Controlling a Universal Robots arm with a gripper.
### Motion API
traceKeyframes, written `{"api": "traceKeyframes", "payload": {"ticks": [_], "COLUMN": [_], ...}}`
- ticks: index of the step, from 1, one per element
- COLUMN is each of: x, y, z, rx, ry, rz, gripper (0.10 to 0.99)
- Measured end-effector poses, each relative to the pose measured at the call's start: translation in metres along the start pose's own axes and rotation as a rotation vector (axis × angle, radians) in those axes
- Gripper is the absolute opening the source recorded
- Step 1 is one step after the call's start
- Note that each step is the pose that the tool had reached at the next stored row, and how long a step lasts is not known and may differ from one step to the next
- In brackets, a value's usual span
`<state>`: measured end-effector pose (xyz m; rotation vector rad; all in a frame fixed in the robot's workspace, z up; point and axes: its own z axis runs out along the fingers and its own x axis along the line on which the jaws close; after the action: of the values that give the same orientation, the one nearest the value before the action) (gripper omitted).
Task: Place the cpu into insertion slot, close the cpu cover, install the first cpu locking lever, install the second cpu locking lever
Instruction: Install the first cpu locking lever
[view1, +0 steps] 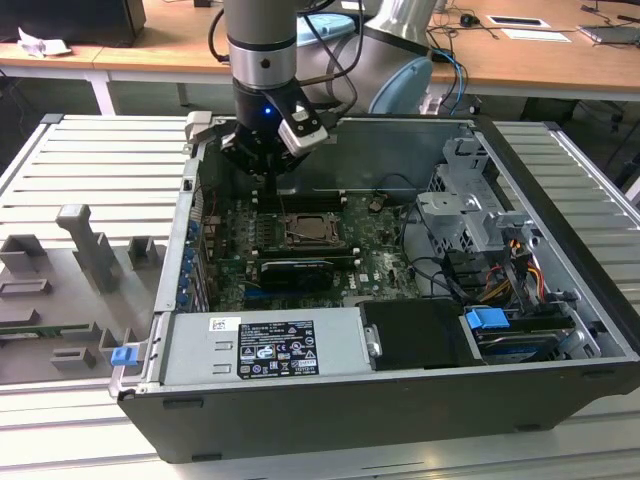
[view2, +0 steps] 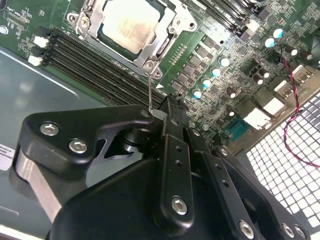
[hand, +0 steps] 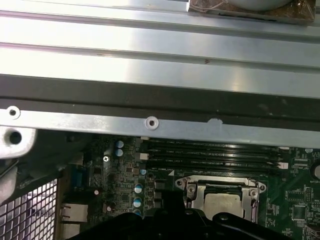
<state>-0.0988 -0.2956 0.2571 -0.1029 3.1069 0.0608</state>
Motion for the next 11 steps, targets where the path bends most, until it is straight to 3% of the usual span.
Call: {"api": "traceKeyframes", "payload": {"ticks": [11], "x": [-0.0050], "y": [-0.0003], "z": [0.0002], "rx": [0.000], "ry": [0.0000], "rz": [0.000], "gripper": [0.106]}}
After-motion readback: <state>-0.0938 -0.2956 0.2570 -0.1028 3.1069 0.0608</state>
